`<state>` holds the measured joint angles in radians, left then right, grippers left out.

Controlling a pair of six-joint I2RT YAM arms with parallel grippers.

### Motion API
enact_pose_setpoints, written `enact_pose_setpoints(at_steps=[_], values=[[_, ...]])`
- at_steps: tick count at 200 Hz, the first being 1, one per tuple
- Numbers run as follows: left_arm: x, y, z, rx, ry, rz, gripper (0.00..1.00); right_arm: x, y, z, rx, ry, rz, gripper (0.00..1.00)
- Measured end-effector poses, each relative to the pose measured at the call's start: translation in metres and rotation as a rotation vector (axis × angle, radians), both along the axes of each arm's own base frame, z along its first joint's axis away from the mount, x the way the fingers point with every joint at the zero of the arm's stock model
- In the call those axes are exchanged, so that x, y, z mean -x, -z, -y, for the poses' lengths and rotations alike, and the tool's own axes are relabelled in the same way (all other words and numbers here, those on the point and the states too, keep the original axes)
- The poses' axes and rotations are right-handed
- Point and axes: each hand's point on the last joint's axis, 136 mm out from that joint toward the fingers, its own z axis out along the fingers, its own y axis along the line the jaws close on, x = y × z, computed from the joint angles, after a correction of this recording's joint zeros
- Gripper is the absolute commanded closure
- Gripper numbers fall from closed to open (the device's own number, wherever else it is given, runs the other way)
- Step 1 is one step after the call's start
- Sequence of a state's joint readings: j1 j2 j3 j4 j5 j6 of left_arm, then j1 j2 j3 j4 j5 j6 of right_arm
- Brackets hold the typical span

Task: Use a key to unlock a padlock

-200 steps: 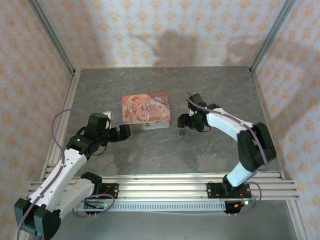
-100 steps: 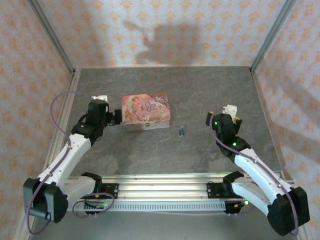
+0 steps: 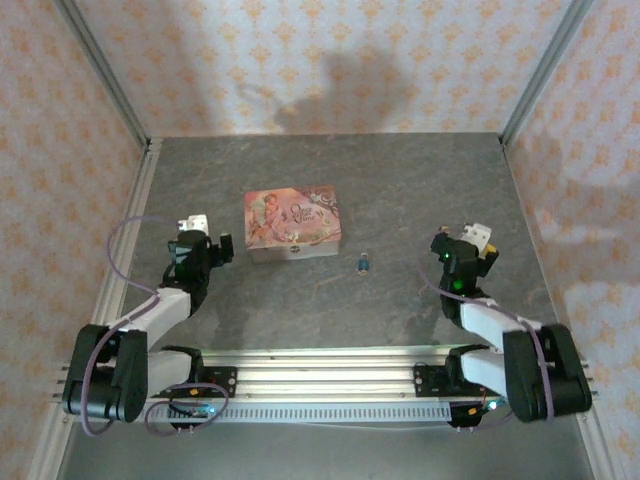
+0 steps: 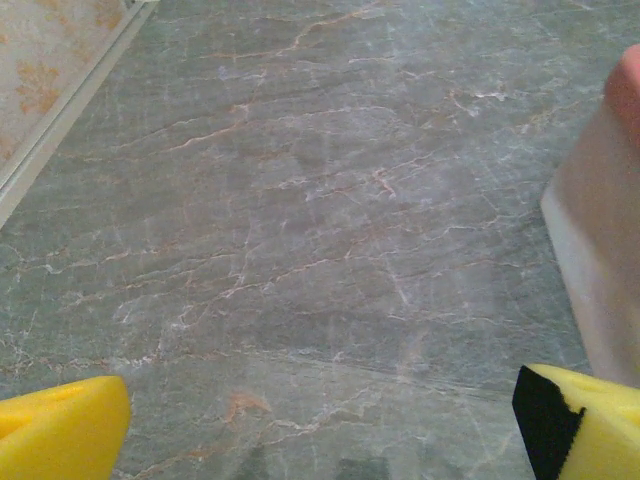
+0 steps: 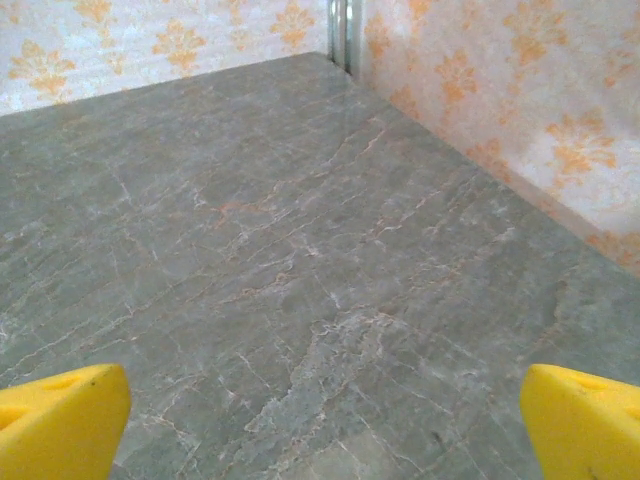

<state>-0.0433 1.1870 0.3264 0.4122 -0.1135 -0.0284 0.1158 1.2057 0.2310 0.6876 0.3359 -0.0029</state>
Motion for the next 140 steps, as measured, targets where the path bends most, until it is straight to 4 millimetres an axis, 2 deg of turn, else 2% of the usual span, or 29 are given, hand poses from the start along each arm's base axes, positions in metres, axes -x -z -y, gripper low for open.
enact_pose_setpoints(at_steps=[56, 81, 101, 140], values=[[-0.029, 0.002, -0.001, 0.004, -0.002, 0.09, 0.0, -0.028, 0.04, -0.007, 0.005, -0.048, -0.06, 0.0], [-0.044, 0.015, 0.003, 0.009, 0.018, 0.057, 0.0, -0.044, 0.025, -0.005, 0.001, -0.034, -0.034, 0.01], [-0.049, 0.012, 0.005, 0.006, 0.031, 0.063, 0.0, -0.057, 0.009, 0.0, -0.013, -0.024, 0.011, 0.01], [-0.051, 0.01, 0.007, -0.002, 0.045, 0.067, 0.0, -0.055, 0.014, 0.002, -0.018, -0.018, -0.011, 0.01]])
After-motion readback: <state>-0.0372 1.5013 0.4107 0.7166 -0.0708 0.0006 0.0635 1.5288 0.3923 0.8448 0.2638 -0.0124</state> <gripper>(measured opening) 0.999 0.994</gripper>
